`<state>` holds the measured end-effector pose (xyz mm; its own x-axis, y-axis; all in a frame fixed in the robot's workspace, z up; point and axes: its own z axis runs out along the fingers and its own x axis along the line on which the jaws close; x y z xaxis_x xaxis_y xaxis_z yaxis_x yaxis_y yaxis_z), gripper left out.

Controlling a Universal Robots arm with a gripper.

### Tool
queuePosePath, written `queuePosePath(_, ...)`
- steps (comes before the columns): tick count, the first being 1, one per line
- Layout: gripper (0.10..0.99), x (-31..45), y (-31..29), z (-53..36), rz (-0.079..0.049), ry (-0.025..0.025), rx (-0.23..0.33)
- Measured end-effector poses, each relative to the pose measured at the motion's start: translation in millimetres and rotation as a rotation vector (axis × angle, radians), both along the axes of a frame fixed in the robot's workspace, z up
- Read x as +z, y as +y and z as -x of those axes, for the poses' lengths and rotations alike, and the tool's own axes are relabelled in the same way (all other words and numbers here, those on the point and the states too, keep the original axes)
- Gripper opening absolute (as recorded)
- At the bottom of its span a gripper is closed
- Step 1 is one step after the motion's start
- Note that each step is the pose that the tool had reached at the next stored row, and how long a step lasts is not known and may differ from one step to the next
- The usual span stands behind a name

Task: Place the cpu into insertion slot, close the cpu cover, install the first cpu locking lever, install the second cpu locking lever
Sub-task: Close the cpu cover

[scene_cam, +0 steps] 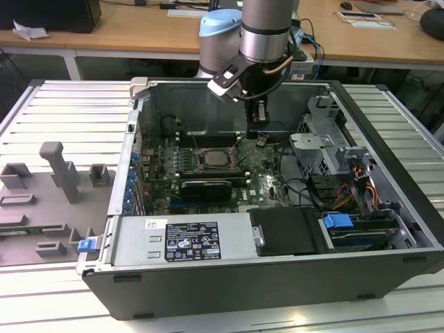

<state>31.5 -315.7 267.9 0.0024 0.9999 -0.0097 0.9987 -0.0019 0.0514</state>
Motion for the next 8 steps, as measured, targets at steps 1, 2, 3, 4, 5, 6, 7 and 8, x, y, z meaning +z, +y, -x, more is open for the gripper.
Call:
queuePosePath(1,0.106,-0.2,0.1,-1.7,0.000,0.0004,0.000)
queuePosePath(2,0.106,-0.3,0.1,-3.4,0.001,0.0010,0.000)
queuePosePath(3,0.106,-0.4,0.2,-5.2,0.002,0.0017,0.000)
queuePosePath(4,0.106,-0.7,0.3,-6.9,0.003,0.0020,0.000)
queuePosePath(5,0.106,-1.4,0.6,-9.0,0.006,0.0023,0.000)
queuePosePath(6,0.106,-2.3,1.3,-11.2,0.008,0.0024,0.000)
queuePosePath(7,0.106,-2.8,1.7,-12.7,0.010,0.0025,0.000)
queuePosePath(8,0.106,-3.0,2.0,-13.5,0.010,0.0026,0.000)
